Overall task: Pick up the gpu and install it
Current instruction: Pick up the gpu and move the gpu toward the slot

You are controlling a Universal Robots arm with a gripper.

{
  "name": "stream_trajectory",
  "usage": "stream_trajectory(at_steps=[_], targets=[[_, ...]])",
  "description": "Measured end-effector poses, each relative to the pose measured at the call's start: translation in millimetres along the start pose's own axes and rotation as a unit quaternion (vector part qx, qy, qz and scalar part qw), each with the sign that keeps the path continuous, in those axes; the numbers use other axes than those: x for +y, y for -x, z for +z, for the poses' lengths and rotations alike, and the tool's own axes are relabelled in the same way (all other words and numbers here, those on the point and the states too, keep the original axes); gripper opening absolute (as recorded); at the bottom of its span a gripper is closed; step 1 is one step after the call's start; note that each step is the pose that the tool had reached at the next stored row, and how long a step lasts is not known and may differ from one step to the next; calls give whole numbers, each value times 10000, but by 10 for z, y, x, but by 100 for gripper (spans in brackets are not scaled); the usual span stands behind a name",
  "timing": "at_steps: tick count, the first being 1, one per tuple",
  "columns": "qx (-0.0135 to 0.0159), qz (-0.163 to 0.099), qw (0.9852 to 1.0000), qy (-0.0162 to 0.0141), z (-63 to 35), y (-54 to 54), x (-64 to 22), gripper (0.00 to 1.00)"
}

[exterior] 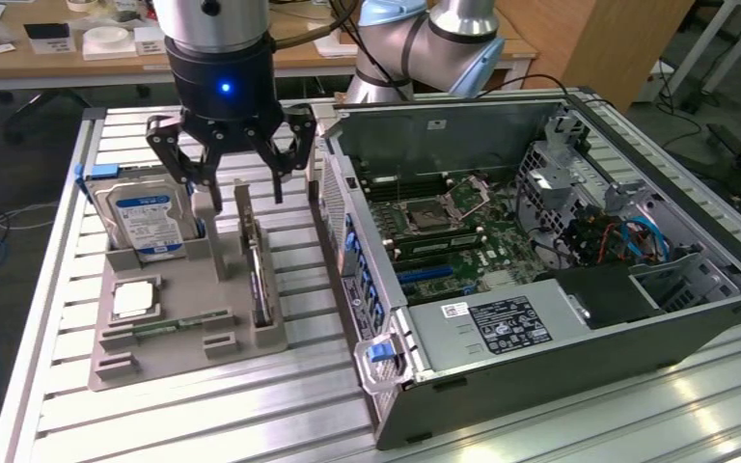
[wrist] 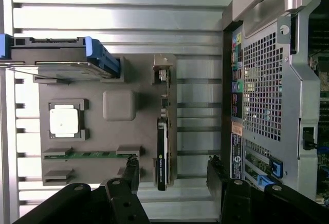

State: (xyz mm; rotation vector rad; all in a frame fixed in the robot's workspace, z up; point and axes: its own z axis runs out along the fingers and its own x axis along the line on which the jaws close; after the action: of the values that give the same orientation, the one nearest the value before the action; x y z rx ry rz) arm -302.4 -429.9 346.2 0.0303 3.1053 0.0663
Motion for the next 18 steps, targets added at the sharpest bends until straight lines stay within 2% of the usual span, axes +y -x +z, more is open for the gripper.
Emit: stream_trajectory(at_steps=[18], targets=[[-15,-1,10000,0,51,-2,-2,65]])
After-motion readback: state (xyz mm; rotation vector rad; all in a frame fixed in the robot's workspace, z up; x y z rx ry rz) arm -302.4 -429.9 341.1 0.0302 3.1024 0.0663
